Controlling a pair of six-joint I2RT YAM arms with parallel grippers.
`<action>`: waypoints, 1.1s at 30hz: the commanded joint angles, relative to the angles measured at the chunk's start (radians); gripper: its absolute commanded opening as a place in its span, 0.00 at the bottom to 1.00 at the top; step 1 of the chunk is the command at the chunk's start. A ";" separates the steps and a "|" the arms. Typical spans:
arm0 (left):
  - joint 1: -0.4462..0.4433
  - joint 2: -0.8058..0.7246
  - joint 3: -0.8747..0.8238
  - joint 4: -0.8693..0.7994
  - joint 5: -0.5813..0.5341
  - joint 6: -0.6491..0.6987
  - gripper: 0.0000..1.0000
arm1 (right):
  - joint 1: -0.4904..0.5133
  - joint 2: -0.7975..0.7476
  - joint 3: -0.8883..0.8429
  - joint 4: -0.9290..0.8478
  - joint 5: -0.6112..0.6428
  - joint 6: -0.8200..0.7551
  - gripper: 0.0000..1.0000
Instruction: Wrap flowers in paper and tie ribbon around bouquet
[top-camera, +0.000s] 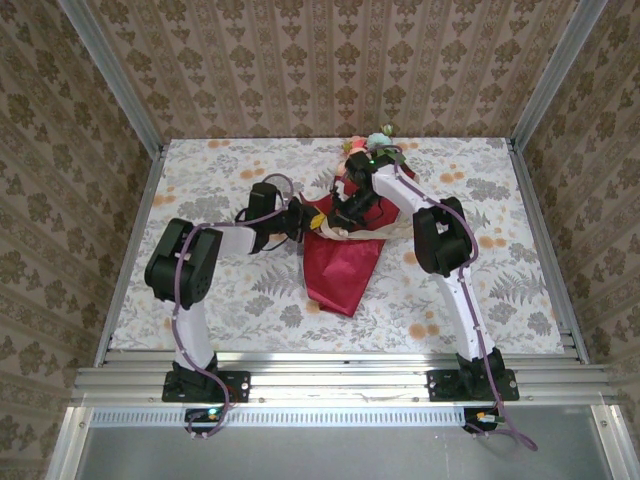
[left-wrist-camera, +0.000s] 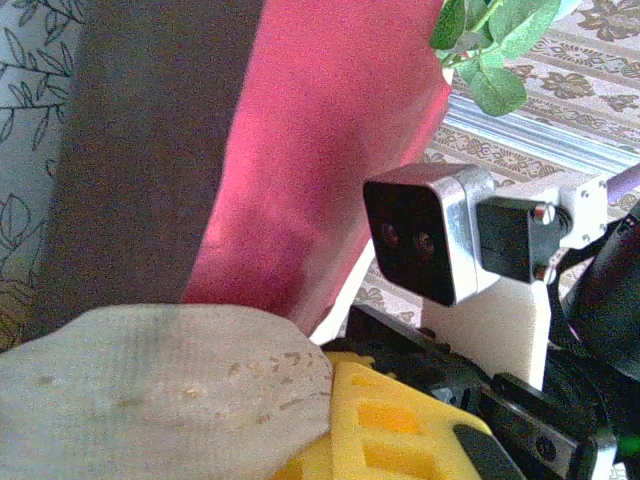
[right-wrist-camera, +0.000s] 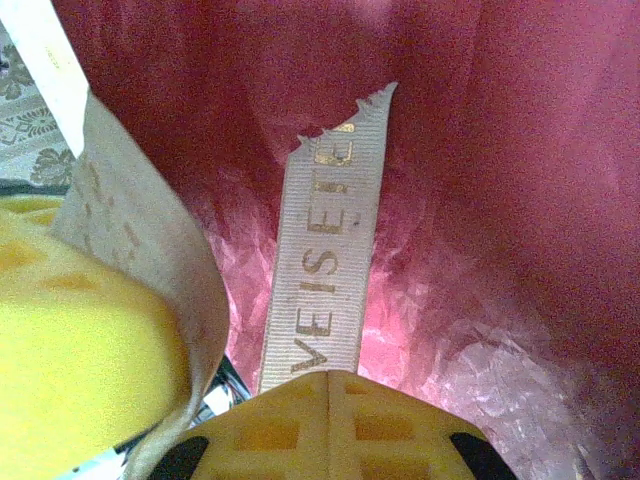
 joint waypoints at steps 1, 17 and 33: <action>0.006 0.031 0.034 -0.010 0.022 0.037 0.00 | -0.017 -0.001 0.011 -0.056 0.084 -0.006 0.04; 0.017 0.167 0.103 0.079 0.028 0.003 0.00 | -0.031 -0.088 0.186 -0.142 0.505 -0.096 0.43; 0.024 0.167 0.107 0.078 0.044 -0.014 0.00 | 0.226 -0.601 -0.576 0.446 1.086 -0.233 0.77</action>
